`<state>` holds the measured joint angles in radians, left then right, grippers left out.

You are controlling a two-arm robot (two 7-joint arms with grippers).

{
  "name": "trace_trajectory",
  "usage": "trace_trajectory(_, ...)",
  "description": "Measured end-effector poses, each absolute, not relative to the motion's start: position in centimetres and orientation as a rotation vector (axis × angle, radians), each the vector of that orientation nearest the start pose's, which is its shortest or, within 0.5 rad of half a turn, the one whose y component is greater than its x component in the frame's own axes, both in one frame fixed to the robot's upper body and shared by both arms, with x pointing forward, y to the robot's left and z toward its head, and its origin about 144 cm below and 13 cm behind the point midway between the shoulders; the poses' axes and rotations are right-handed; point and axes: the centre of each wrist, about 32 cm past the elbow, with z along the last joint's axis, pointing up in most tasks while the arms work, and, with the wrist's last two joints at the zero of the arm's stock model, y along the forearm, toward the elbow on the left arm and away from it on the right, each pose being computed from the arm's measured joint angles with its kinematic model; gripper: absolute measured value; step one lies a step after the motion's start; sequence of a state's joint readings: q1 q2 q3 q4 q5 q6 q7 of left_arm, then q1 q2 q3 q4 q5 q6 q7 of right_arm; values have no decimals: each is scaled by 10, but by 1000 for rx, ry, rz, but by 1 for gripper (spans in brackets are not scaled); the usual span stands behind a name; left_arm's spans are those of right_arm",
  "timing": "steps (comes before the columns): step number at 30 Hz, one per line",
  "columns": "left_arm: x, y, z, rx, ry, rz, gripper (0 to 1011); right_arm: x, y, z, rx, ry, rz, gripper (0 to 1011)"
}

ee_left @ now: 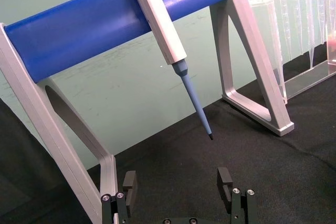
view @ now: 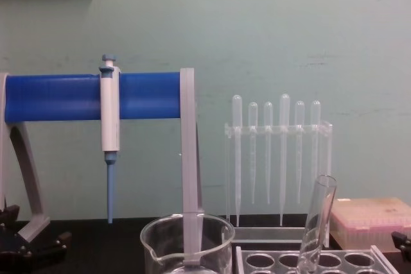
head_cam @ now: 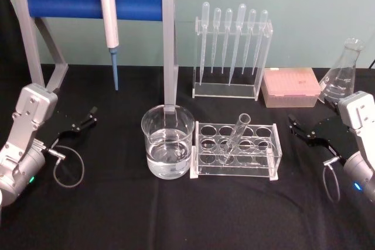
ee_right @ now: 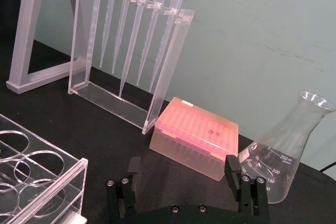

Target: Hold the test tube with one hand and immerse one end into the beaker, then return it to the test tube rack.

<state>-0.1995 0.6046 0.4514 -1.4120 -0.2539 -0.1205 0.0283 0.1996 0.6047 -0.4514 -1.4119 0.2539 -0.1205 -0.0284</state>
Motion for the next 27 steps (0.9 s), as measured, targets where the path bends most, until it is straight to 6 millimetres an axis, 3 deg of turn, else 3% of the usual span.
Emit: trace_trajectory(27,489,310,1140,304,-285,1248,1000,489,-310,1140,-305,-285,-1248,1002)
